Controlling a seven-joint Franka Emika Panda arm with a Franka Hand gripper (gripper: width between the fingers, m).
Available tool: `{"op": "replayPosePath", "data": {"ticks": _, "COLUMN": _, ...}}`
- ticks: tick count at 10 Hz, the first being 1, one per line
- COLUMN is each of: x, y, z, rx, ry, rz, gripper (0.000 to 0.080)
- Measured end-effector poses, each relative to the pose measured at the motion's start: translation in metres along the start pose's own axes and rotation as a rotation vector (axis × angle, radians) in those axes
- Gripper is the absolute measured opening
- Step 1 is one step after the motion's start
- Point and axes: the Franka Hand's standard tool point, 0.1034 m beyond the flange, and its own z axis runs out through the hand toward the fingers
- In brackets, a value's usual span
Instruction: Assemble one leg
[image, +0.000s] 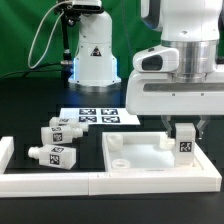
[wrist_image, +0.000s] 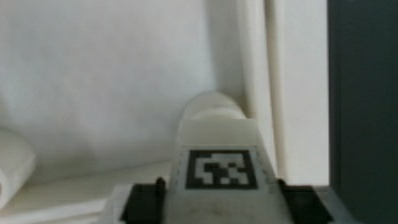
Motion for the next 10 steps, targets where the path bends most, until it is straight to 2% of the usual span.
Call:
{"op": "replayPosePath", "data": {"ticks": 4, "x": -0.007, "y": -0.013, "z": 0.003, "rx": 0.004, "ry": 0.015, "rz": 0.616, "gripper": 0.0287}}
{"op": "replayPosePath", "data": {"ticks": 5, "x": -0.009, "y": -0.017, "z": 0.004, "rx": 0.016, "ry": 0.022, "rz": 0.786, "gripper": 0.0287}}
{"op": "replayPosePath", "data": {"ticks": 6, "x": -0.008, "y": -0.017, "z": 0.004, "rx": 0.043, "ry": 0.027, "rz": 0.916, "gripper": 0.0287}}
{"op": "replayPosePath", "data": {"ticks": 7, "x": -0.007, "y": -0.016, "z": 0.004, "rx": 0.064, "ry": 0.026, "rz": 0.984, "gripper": 0.0287}}
{"op": "replayPosePath", "data": {"ticks": 9, "x": -0.007, "y": -0.016, "z": 0.004, "rx": 0.061, "ry": 0.027, "rz": 0.937, "gripper": 0.0303}}
{"op": "replayPosePath", "data": {"ticks": 10, "x": -0.007, "y": -0.016, "z": 0.005, "rx": 0.061, "ry": 0.027, "rz": 0.931, "gripper": 0.0530}}
